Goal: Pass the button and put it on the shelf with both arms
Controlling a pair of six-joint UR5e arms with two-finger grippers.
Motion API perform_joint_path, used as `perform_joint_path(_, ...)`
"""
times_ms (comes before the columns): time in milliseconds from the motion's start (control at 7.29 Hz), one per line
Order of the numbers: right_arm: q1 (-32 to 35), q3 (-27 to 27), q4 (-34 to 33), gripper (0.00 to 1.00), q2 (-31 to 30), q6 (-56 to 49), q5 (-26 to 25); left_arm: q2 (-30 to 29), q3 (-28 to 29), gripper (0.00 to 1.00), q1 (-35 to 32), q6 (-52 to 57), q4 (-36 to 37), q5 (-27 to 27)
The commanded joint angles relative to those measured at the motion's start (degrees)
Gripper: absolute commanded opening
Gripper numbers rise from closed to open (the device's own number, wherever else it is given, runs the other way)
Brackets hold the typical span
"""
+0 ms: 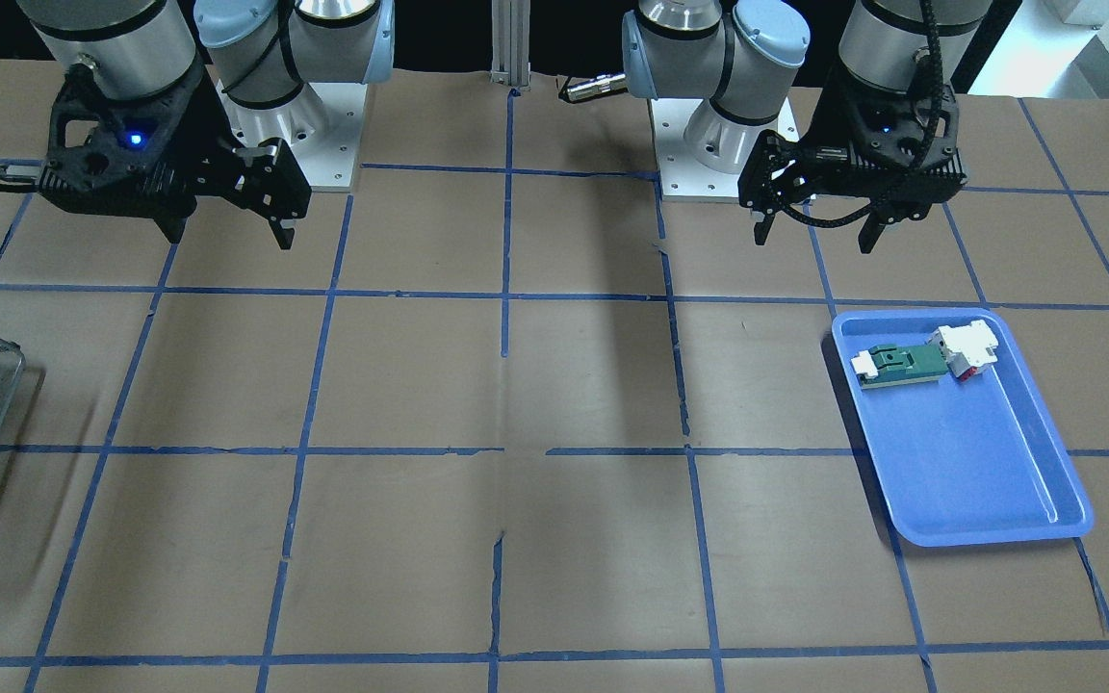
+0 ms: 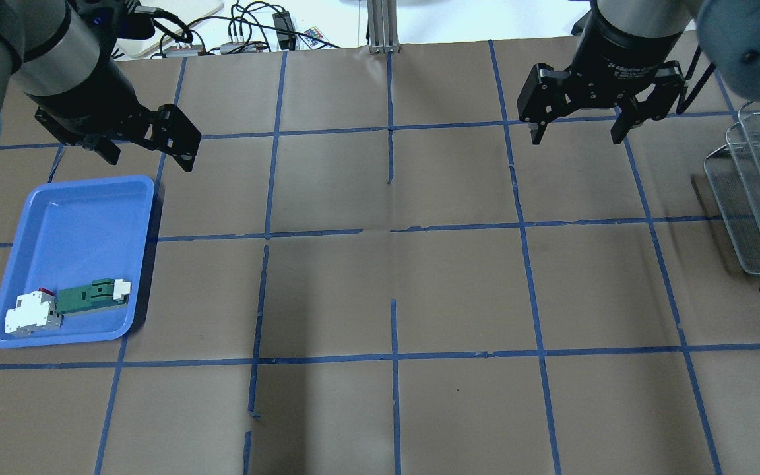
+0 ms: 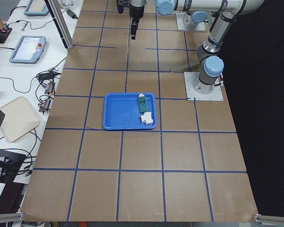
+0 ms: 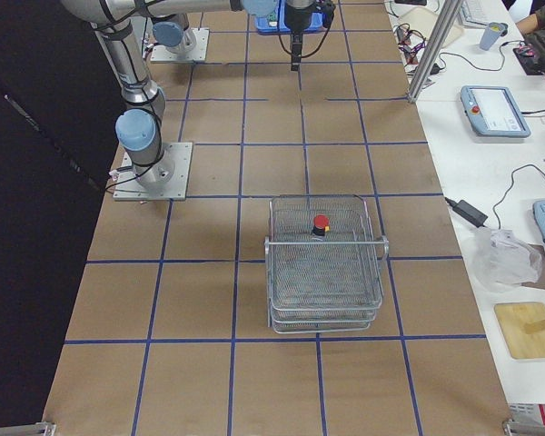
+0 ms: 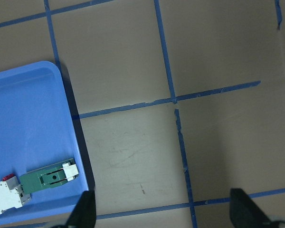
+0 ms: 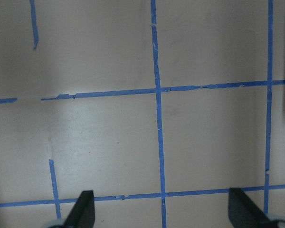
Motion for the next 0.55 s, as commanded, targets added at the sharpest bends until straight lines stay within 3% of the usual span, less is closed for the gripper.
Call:
perform_joint_path(0,-0.22,2.34,-3.95,1.0,0.18,1.63,-0.87,0.22,-0.38,1.0,-0.13,-2.87,-0.22,-0.32)
perform_joint_path(412,-0.83,0.59,-3.53,1.0,0.44,1.36,-0.62,0.23,-0.03,1.0,-0.13,-2.87,-0.22,-0.32)
